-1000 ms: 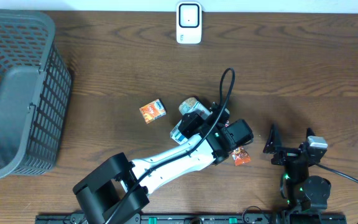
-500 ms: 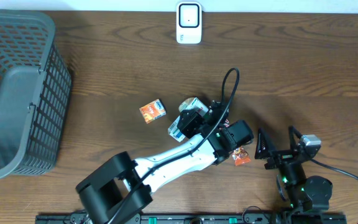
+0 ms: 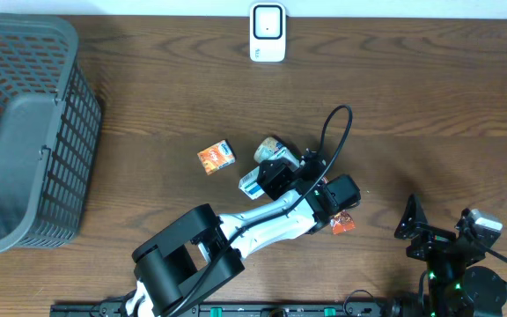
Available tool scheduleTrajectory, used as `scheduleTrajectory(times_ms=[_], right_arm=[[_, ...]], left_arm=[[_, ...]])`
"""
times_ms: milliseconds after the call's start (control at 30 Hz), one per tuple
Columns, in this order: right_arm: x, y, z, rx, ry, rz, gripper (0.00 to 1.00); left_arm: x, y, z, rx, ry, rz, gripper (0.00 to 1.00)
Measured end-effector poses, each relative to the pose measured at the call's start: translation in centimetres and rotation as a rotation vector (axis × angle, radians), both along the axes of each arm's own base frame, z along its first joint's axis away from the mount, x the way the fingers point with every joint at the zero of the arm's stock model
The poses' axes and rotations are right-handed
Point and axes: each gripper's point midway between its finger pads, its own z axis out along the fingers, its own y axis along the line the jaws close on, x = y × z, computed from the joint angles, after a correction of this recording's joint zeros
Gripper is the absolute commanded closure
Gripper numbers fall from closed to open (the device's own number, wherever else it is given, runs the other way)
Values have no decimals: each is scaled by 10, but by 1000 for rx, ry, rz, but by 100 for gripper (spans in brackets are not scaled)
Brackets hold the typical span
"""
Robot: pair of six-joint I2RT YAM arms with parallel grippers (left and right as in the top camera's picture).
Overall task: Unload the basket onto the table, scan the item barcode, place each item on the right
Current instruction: 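Set the Panadol box down near the jar and open the left gripper, then retract the left arm and reach the right gripper toward the Panadol box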
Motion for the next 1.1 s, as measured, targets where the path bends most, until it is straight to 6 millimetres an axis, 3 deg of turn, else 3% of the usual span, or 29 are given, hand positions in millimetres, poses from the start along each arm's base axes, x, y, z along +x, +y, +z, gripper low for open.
scheduleTrajectory(times_ms=[100,167,200,500,633,700,933,1100], right_arm=[[-1,-1,-1,-7,7,-2,1],[-1,-1,-2,-10,8,-1,1],[-1,-1,-2,-10,8,0,1],[1,11,-2,6,7,66,1],[2,22,-2,22,5,127,1],[2,30,-2,34,4,171,1],[-6,55,-17,96,67,304,1],[-17,84,-26,173,116,463,1]], left_arm=[[2,-4,1,-1,-4,-19,28],[4,-7,1,-1,-7,-35,8],[4,-7,1,12,-3,-46,5],[14,9,24,164,-109,-53,4],[14,9,37,131,-125,-49,2],[12,8,56,73,-140,-49,1],[-14,7,169,-286,-245,-101,2],[-36,31,237,-511,-320,-119,2]])
